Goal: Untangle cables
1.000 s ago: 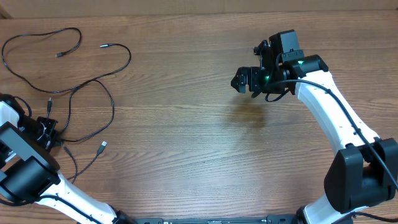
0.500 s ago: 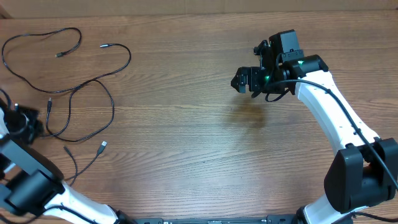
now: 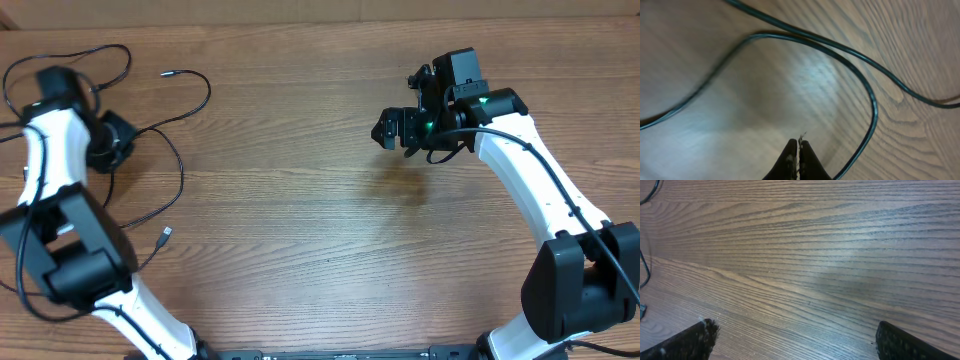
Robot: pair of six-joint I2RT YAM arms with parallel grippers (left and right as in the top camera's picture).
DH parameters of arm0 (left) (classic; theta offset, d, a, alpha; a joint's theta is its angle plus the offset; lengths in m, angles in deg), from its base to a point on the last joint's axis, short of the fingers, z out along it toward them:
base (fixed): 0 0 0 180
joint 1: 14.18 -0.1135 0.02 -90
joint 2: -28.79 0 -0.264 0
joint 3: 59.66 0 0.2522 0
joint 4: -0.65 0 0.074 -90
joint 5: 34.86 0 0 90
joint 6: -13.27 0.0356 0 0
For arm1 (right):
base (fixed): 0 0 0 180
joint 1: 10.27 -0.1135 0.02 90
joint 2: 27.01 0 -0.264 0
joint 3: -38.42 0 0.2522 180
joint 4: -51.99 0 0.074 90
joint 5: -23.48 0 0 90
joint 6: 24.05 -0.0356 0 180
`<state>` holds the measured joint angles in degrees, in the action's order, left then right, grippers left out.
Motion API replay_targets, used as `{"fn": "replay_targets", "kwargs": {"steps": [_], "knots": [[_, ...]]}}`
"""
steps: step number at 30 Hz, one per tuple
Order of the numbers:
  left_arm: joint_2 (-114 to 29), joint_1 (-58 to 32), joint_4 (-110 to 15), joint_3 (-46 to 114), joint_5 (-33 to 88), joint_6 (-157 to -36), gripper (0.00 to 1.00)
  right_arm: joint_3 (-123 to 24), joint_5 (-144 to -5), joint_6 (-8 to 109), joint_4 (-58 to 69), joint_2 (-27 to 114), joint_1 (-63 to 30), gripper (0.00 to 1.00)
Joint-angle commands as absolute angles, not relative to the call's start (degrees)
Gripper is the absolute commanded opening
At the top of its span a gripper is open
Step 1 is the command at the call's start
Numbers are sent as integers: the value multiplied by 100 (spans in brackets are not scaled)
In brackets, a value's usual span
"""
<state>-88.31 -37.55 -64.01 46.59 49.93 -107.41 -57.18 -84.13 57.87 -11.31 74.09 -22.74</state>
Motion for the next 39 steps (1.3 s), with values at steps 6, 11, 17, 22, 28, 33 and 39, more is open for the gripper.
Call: {"fn": "replay_targets", "kwargs": {"steps": [6,11,17,22,28,33,39], "knots": [[-9294,-2995,-5924,4573,5128,-10498,5,-5790,-8393,5804,-1118,7287,-2268,100],[-9294,-2763,-6034,4501,5155,-10323,5,-5790,-8393,5804,-1120,7287,-2268,100],[-9296,-2601,-6167,4276,5576,-10327,5,-5790,-8393,5804,-1120,7287,-2268,100],[-9296,-2584,-6259,4272,5574,-10297,4,-5790,-8393,5807,-1120,7287,-2268,100],[-9288,-2625,-6377,4556,5579,-10107,22,-5790,-8393,5807,-1120,7287,-2268,100],[-9279,-2604,-6602,5076,5417,-10080,44,-5790,-8393,5804,-1120,7287,-2268,100],[-9283,-2604,-6466,4925,5128,-9919,51,-5790,-8393,5804,-1120,7287,-2268,100]]}}
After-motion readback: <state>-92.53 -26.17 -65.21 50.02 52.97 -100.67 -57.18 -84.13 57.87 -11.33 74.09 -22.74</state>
